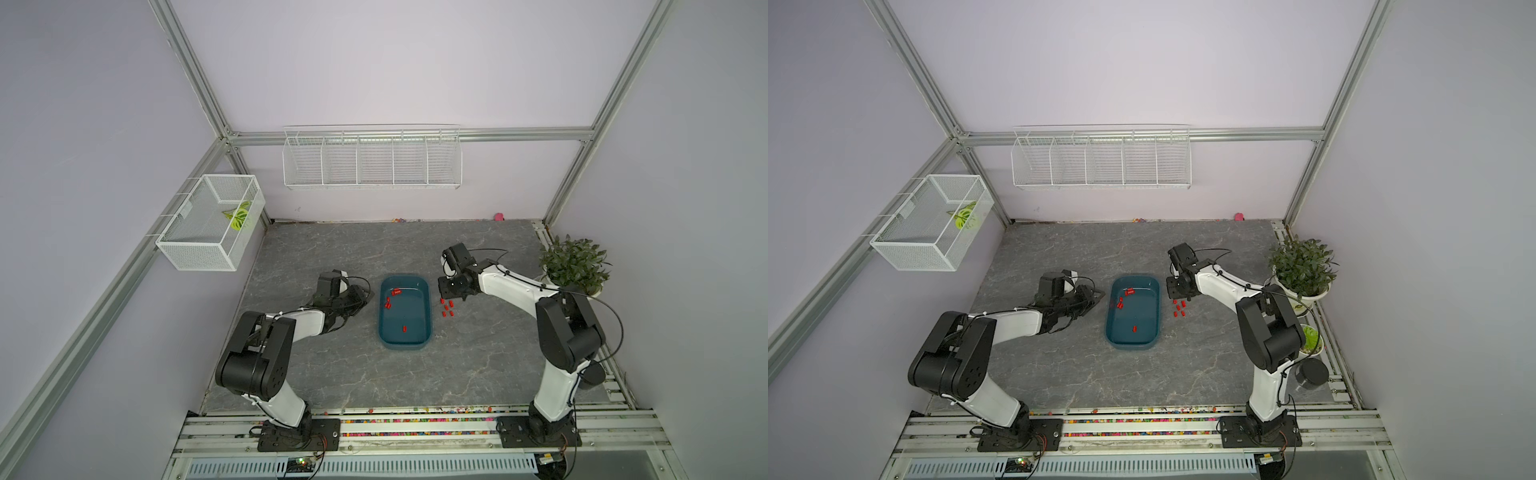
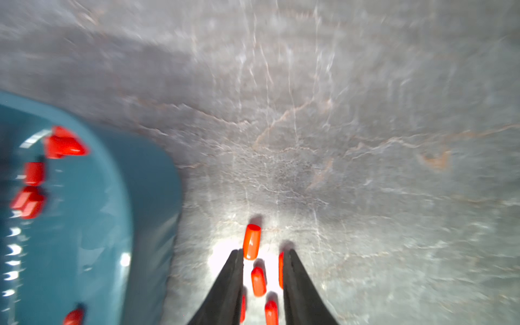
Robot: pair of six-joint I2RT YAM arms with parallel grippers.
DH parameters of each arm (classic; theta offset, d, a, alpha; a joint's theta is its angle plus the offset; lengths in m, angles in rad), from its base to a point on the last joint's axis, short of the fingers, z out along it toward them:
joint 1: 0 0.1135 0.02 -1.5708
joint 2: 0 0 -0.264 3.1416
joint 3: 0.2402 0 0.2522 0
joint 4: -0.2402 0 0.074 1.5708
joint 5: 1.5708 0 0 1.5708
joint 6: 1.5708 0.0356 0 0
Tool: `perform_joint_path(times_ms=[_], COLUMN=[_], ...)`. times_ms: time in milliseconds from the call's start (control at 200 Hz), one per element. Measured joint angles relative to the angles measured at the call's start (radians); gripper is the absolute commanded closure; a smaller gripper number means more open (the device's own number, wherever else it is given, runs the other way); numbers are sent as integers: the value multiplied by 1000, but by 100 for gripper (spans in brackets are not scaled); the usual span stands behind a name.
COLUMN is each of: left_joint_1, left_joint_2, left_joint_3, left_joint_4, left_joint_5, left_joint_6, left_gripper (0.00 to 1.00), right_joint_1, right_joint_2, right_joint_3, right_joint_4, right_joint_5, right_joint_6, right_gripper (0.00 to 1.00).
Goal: Take the screw protection sleeves out of the storage box
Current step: Place the screw protection sleeve at the center of the board, then pick up the screw protection sleeve from the storage box.
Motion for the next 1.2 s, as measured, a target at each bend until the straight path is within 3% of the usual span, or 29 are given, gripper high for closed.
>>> perform_joint_path(times_ms=[340,650,1200], left_joint_1=[0,0,0], left_joint_2=[0,0,0], left_joint_3=[0,0,2], left_joint_4=[0,-1,-7], left_joint_5=[0,0,0], left_joint_6=[0,0,3], left_gripper=[58,59,58], right_joint_1=[20,172,294], right_joint_2=[-105,-108,75], right_joint_3=[2,154,218], right_joint_4=[-31,-105,-49], right_joint_5=[-3,-10,-123], right_joint_6=[1,1,27], right_gripper=[68,67,66])
